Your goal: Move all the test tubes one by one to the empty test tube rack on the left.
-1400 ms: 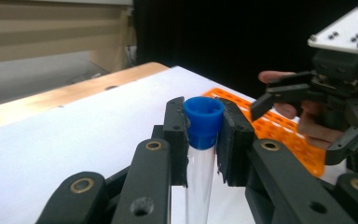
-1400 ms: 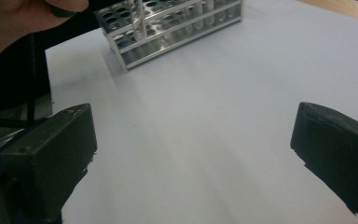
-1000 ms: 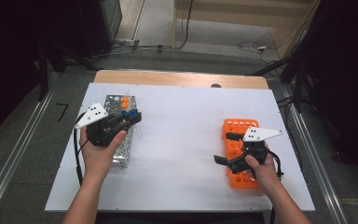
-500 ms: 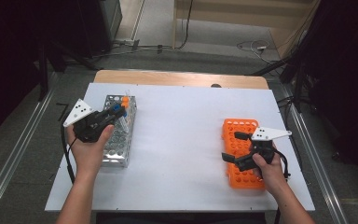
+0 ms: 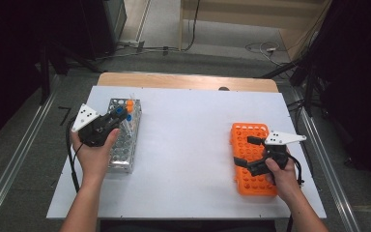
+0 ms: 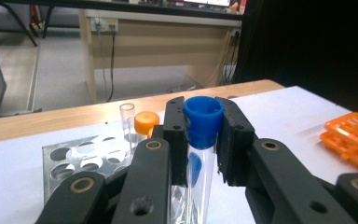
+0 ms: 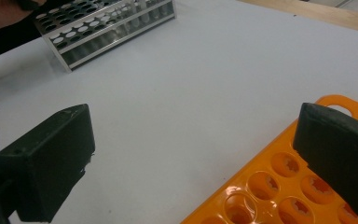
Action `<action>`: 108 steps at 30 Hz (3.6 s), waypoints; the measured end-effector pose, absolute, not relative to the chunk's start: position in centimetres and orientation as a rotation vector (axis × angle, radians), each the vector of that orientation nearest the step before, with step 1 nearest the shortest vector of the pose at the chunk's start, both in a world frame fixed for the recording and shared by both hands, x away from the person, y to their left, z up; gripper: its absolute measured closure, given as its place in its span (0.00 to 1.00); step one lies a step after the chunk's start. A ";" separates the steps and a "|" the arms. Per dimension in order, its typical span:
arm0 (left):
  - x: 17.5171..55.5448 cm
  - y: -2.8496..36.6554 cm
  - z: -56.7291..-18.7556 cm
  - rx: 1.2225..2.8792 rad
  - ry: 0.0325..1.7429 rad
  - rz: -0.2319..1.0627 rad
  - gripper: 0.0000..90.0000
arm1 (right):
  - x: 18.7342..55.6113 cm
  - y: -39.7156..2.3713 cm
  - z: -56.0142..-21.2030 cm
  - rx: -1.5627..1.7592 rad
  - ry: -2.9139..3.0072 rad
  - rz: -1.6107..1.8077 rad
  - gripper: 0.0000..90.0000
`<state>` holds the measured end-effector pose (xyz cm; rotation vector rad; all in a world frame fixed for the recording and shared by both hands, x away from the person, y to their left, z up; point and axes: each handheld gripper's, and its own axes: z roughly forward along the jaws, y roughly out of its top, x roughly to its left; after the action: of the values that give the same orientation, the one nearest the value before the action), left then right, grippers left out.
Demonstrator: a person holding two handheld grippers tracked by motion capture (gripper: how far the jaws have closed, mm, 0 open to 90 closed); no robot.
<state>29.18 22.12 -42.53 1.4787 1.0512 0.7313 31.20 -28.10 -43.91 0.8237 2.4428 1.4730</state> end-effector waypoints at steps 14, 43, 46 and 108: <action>29.2 21.1 -43.3 1.558 1.085 0.750 0.84 | 31.6 -28.5 -44.1 0.845 2.434 1.462 0.00; 29.6 20.8 -43.8 1.650 1.202 0.626 0.80 | 32.0 -28.9 -44.4 0.873 2.429 1.451 0.00; 29.6 20.8 -43.8 1.657 1.203 0.610 0.79 | 32.0 -29.0 -44.4 0.873 2.430 1.449 0.00; 21.3 21.2 -44.6 1.618 0.944 0.485 0.00 | 29.6 -33.3 -45.0 0.956 2.307 1.461 0.00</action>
<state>21.27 21.25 -44.64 1.6183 0.9436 0.4851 29.58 -33.33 -44.95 0.9557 2.3075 1.4614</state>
